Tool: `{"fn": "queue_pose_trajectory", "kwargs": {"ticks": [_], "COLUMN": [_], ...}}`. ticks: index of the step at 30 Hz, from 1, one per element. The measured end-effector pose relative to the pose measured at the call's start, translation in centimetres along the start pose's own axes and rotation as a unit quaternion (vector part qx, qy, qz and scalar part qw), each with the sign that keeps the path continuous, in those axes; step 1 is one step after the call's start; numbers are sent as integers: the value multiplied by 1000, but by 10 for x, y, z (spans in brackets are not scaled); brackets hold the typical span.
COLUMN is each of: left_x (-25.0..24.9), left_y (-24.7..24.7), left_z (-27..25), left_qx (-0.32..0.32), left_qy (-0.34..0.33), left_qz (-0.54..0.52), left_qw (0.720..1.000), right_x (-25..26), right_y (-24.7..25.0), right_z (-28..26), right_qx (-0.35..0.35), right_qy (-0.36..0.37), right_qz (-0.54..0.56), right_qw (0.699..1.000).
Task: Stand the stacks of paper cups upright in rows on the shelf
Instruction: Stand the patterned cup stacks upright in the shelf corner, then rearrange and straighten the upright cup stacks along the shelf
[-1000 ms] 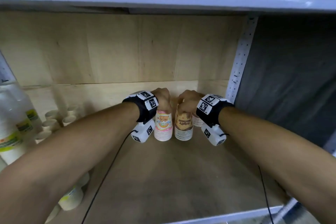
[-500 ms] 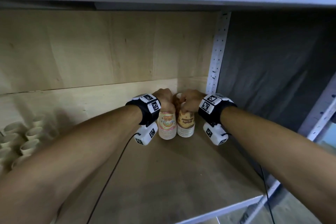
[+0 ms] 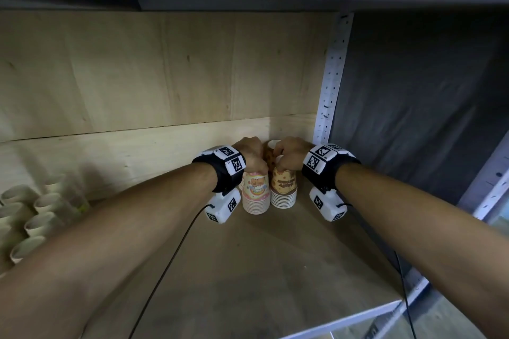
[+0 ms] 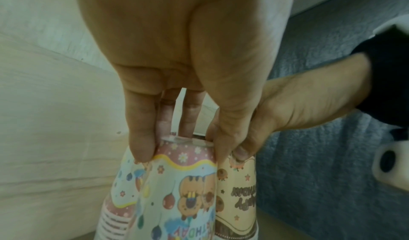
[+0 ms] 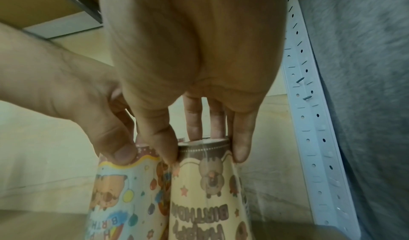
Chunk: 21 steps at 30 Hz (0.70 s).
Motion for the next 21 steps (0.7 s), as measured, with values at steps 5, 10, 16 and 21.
{"fn": "queue_pose_trajectory", "kwargs": {"ticks": [5,10,16,21], "left_x": [0,-1,-1,14], "left_y": [0,1,11,39], "left_z": [-4,-8,-17,-39], "left_qx": [1,-6,-22,-37], "left_qy": [2,-6,-17,7], "left_qz": [1,7,17,31], "left_qw": [1000,1000,999,999], "right_x": [1,0,6,39], "right_y": [0,-1,0,10], "right_z": [0,0,-2,1], "right_qx": [-1,5,2,-7], "right_qy": [3,-8,-12,0], "right_qz": [-8,4,-30,-76], "right_qw": [1000,1000,999,997]}}
Point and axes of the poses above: each hand's wrist, its own z-axis towards the middle knuckle, its own y-axis out of the back of the hand, x = y × z, the point moved 7 cm from there along z, towards the middle knuckle, and after that the axes turned 1 degree about -z, right-handed, at the moved point
